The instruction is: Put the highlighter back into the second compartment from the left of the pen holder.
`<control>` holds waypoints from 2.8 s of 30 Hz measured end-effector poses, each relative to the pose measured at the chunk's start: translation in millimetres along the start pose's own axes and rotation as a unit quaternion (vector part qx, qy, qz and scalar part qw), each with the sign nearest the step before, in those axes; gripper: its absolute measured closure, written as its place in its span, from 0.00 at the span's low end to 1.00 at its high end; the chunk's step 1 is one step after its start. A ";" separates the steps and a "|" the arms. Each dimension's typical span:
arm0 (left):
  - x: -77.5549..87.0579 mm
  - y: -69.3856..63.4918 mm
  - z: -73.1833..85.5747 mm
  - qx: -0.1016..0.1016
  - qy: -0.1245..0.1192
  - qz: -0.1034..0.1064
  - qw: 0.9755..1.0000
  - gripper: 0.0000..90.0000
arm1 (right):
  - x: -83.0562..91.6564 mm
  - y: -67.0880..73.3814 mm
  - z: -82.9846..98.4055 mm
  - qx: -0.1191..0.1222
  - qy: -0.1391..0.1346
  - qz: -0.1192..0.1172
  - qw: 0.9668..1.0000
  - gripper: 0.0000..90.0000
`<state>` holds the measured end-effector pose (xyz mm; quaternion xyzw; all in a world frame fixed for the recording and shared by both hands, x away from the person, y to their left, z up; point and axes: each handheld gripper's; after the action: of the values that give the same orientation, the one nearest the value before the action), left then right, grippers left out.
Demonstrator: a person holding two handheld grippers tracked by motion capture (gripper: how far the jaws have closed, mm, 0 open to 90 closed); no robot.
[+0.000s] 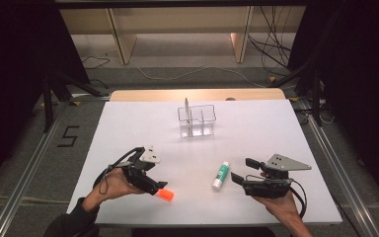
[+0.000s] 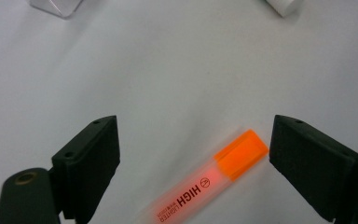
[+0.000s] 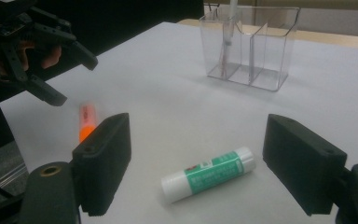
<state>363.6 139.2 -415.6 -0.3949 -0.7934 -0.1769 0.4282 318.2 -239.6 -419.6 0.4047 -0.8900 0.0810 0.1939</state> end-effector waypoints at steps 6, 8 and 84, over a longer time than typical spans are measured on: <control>-7.5 -0.7 -1.4 -0.030 0.041 -0.008 0.999 0.18 | 1.6 1.1 2.9 -0.001 0.007 -0.001 1.000 0.27; -8.4 -1.8 -1.3 -0.041 0.051 -0.006 0.998 0.18 | 1.3 1.4 4.0 0.000 0.010 -0.001 1.000 0.27; -49.7 -4.4 6.7 -0.175 0.187 0.042 0.966 0.73 | -2.3 4.7 7.6 0.003 0.030 -0.012 0.999 0.28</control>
<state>372.6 117.0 -459.8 -0.4568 -0.6380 -0.3657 0.5005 313.9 -237.2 -427.5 0.4132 -0.8786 0.0934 0.2204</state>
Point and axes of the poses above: each handheld gripper's, and its own axes: x roughly backward along the jaws, z roughly out of its underside, y roughly to its left, and after that the axes turned 10 degrees about x, right-handed
